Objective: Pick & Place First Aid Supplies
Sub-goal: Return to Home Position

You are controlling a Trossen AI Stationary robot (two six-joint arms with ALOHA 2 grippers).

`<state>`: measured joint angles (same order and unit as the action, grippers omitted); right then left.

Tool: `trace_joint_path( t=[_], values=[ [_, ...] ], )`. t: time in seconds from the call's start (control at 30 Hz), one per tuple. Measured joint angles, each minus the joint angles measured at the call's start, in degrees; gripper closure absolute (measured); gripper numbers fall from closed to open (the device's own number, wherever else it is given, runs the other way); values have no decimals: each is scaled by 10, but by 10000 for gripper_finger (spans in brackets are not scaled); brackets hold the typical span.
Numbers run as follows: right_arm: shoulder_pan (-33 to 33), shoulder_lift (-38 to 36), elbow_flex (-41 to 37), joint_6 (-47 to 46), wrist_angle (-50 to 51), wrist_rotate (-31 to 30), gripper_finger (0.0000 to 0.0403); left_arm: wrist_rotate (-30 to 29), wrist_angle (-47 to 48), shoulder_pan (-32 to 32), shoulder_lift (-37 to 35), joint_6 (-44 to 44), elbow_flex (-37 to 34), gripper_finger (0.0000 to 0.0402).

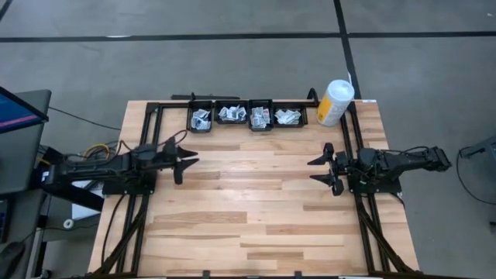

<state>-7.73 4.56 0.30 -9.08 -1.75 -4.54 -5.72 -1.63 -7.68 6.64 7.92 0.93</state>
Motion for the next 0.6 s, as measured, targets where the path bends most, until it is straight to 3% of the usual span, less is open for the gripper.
trace_joint_path(
  t=[0.17, 0.6],
  values=[
    [0, 0, 0, 0, 0, 0, 163, 0, -1, 0, -64, 0, 0, 281],
    [0, 0, 0, 0, 0, 0, 163, 0, -28, -1, -66, 0, 1, 280]
  ],
)
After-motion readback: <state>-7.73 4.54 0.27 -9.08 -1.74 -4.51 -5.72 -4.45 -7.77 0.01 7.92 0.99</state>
